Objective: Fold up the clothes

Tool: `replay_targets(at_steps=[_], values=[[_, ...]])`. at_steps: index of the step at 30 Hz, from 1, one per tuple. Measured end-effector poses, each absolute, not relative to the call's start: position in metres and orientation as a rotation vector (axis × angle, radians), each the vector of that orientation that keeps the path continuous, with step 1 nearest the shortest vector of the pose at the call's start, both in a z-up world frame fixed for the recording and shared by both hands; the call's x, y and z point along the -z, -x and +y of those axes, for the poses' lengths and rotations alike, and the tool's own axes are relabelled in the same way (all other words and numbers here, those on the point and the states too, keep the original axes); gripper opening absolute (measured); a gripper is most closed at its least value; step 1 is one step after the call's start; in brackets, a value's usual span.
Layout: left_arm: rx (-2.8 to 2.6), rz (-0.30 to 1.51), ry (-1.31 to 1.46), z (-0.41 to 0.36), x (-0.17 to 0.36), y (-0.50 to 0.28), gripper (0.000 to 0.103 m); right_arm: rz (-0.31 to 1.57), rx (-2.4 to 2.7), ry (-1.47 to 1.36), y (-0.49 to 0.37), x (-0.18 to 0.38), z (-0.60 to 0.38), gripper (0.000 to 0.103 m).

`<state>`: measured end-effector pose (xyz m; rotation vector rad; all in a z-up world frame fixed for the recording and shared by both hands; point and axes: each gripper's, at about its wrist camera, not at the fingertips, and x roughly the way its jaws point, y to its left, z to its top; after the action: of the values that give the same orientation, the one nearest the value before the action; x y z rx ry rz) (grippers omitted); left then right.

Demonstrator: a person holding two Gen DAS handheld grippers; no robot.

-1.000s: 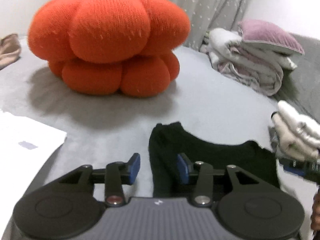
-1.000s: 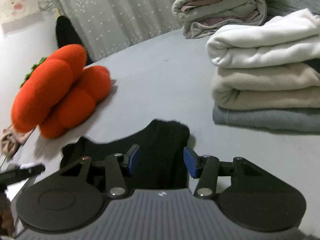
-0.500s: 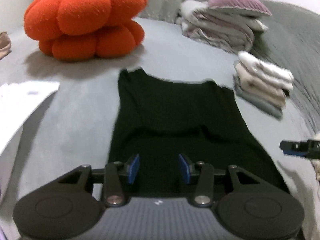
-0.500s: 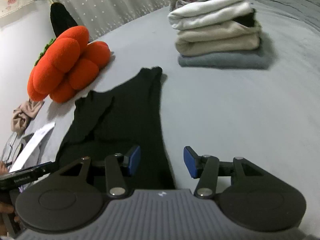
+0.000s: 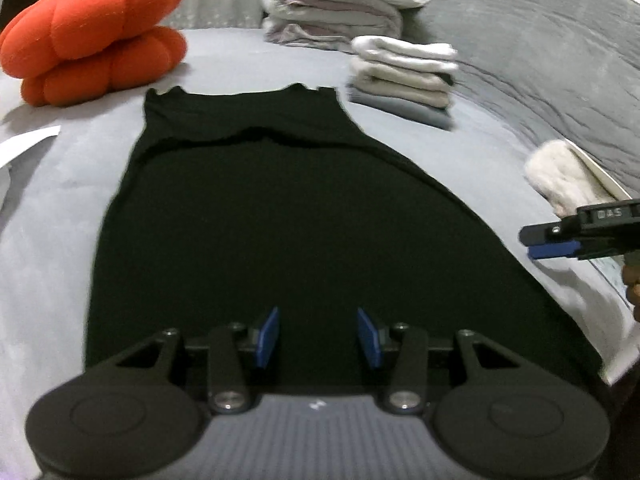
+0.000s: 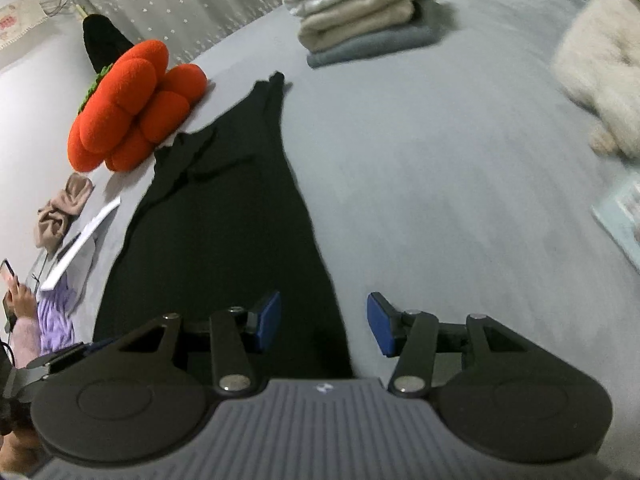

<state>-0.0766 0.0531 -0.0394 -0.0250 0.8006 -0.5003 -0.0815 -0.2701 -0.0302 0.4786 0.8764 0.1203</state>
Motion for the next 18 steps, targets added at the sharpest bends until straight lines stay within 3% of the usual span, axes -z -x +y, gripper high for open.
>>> replay_targets(at_steps=[10,18], values=[[0.647,0.754,-0.024,0.021,0.053,0.167,0.045,0.852,-0.115,-0.539,0.162,0.040,-0.266,0.050],[0.815,0.777,-0.180,0.004,0.035,0.200,0.052,0.831,-0.121,-0.556,0.194,0.041,-0.260,0.050]])
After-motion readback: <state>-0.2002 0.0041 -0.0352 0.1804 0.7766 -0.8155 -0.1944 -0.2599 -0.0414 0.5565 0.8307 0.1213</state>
